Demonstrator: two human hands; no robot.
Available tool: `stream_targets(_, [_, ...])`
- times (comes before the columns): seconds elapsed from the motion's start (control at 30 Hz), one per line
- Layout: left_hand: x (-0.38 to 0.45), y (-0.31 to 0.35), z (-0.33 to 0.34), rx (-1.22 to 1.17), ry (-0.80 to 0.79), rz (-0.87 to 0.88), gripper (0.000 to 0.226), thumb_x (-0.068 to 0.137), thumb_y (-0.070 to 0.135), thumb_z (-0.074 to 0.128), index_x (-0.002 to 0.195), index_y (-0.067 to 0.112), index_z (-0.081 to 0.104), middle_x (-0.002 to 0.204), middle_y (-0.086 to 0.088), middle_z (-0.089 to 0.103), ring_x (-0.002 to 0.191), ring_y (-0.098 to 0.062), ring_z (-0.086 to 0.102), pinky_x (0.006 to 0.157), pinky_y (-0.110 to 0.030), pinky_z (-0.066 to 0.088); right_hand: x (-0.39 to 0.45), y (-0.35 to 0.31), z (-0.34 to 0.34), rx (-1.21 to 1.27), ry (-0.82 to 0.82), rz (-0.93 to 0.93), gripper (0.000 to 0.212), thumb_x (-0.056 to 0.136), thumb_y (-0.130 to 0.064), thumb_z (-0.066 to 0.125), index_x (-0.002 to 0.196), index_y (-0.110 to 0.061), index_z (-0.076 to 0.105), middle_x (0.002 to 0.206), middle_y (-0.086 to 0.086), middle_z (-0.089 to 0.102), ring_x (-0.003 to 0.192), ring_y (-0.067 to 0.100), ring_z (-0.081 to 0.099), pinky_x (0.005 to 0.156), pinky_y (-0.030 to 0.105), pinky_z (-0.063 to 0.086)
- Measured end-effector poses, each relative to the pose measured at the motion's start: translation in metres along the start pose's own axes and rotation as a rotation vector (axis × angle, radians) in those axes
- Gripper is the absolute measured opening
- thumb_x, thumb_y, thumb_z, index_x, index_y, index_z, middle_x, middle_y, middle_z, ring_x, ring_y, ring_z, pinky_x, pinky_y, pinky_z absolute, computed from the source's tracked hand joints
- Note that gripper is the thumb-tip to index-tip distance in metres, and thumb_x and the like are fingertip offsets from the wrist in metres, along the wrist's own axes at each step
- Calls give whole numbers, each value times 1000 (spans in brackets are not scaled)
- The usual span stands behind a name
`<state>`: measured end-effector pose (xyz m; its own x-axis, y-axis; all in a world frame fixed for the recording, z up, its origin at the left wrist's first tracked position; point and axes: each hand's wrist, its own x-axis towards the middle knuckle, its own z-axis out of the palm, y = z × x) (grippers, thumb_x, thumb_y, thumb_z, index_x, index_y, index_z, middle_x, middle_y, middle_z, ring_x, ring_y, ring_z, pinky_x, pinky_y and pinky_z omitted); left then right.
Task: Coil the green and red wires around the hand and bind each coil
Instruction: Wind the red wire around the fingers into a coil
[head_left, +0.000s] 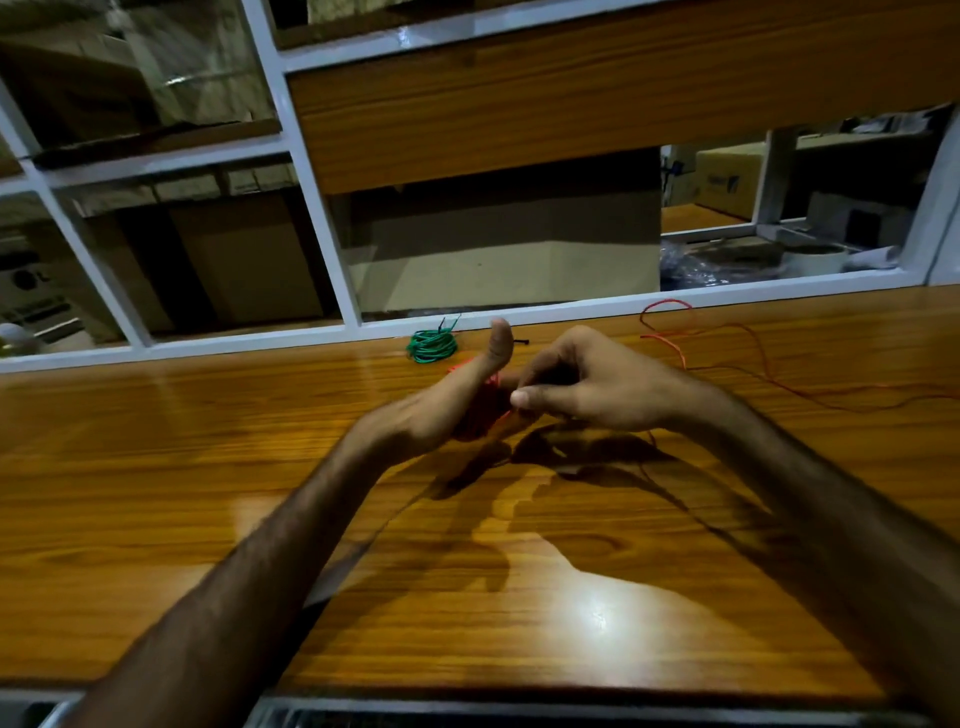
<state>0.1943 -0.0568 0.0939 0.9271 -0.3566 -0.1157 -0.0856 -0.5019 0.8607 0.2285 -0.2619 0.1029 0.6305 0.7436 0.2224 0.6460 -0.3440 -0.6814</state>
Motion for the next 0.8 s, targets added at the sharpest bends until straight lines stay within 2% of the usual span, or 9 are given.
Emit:
stream_targets(0.2, [-16,6,1,-409,-428,-123,119,67,95,53,146,5,52,141,-30,61,132,-44,59,109,-50,53,-1,-8,-4,73,73,-175,25,79,-35,82,85,-11,76,79,10,72,74,22,68,66,40,55])
stream_targets(0.33, [-27,7,19,-720,-817,-68,129,75,83,68,150,-16,32,146,-53,35,140,-64,36,118,-73,30,-4,-15,-7,159,39,-182,25,78,-27,84,81,-4,73,70,8,67,64,15,58,58,27,48])
stream_targets(0.43, [-31,14,30,-1007,-996,28,126,81,76,68,149,-23,29,144,-46,45,136,-54,50,110,-56,50,-13,-18,-14,341,-24,-137,30,81,-32,78,81,-3,70,66,5,57,58,14,46,49,26,36])
stream_targets(0.5, [-30,17,32,-1000,-976,139,133,79,89,57,158,-11,19,155,-35,42,147,-44,42,122,-50,37,3,-19,-1,218,215,51,23,90,-29,73,90,-7,70,76,7,62,68,11,58,58,32,47])
stream_targets(0.57, [-29,26,34,-1062,-867,218,131,77,94,48,165,3,11,166,-31,24,156,-42,27,129,-48,24,-5,-6,12,111,490,243,15,101,-8,62,116,-5,65,116,18,64,105,12,66,84,42,60])
stream_targets(0.6, [-28,31,35,-1105,-782,263,132,76,98,40,167,7,9,170,-29,13,159,-42,16,131,-47,15,0,-1,23,113,505,357,25,102,-2,56,127,-2,60,133,25,57,109,10,65,89,36,60])
stream_targets(0.63, [-28,35,35,-1136,-713,303,134,73,101,33,168,9,9,173,-26,7,160,-42,8,132,-46,8,-6,10,21,142,252,366,28,104,-4,51,131,-3,59,135,28,55,98,6,66,81,26,58])
stream_targets(0.73, [-24,36,29,-1225,-539,395,133,73,102,30,168,12,9,174,-24,4,161,-42,2,131,-45,5,-10,14,-3,379,-8,110,26,108,-20,46,120,-3,62,82,8,66,65,15,50,55,24,44])
stream_targets(0.8, [-22,31,23,-1243,-451,439,130,75,100,32,168,12,10,174,-24,6,161,-42,3,132,-45,7,0,13,-1,424,24,134,28,109,-24,46,117,-2,61,65,-6,56,58,11,45,53,25,40])
